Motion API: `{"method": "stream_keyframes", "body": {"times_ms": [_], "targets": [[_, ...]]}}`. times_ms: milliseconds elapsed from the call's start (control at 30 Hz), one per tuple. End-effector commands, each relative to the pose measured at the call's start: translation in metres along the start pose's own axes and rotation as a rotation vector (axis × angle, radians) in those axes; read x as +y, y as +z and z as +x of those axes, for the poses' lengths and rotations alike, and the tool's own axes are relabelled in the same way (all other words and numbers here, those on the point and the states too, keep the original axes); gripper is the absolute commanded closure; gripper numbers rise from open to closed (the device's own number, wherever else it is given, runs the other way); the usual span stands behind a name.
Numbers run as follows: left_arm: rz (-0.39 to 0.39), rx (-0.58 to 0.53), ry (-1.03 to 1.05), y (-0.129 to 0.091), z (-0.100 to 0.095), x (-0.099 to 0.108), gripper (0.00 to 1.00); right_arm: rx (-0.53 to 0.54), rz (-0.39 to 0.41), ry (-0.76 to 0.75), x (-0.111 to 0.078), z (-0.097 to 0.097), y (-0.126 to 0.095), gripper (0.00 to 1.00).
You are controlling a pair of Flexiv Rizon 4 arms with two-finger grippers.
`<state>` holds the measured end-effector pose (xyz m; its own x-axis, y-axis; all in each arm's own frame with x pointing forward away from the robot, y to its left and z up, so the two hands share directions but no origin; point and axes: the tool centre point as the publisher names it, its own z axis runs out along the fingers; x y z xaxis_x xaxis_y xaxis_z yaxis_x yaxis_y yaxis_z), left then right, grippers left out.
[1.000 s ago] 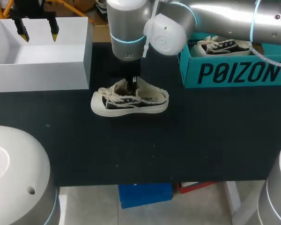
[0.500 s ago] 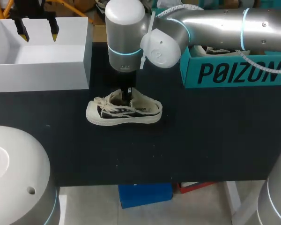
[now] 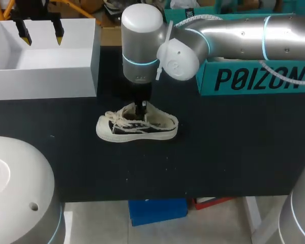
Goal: Take the shoe out of the shoebox, open the shoe tongue, remove and reinsert the insole, then place the shoe into the shoebox
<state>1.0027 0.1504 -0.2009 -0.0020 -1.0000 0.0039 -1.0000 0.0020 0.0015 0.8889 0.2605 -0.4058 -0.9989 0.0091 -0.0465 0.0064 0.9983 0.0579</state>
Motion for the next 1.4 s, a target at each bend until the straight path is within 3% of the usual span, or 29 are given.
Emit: {"method": "stream_keyframes", "body": {"times_ms": [33, 400, 633, 967, 1233, 1400], "targets": [[-0.001, -0.002, -0.001, -0.001, 0.0, 0.001, 0.0, 0.015, -0.016, 0.017, -0.001, -0.003, 0.002, 0.0], [-0.001, -0.002, -0.001, -0.001, 0.0, 0.001, 0.0, -0.008, -0.002, -0.025, -0.012, -0.012, -0.049, 0.0], [-0.001, -0.002, -0.001, -0.001, 0.0, 0.001, 0.0, -0.003, -0.066, -0.042, -0.019, -0.013, -0.078, 0.0], [-0.001, -0.002, -0.001, -0.001, 0.0, 0.001, 0.0, -0.056, -0.342, -0.067, -0.036, -0.003, -0.1, 0.0], [-0.001, -0.002, -0.001, -0.001, 0.0, 0.001, 0.0, -0.041, -0.484, -0.105, -0.05, 0.005, -0.1, 0.0], [-0.001, -0.002, -0.001, -0.001, 0.0, 0.001, 0.0, -0.066, -0.654, -0.123, -0.054, 0.008, -0.103, 0.0]]}}
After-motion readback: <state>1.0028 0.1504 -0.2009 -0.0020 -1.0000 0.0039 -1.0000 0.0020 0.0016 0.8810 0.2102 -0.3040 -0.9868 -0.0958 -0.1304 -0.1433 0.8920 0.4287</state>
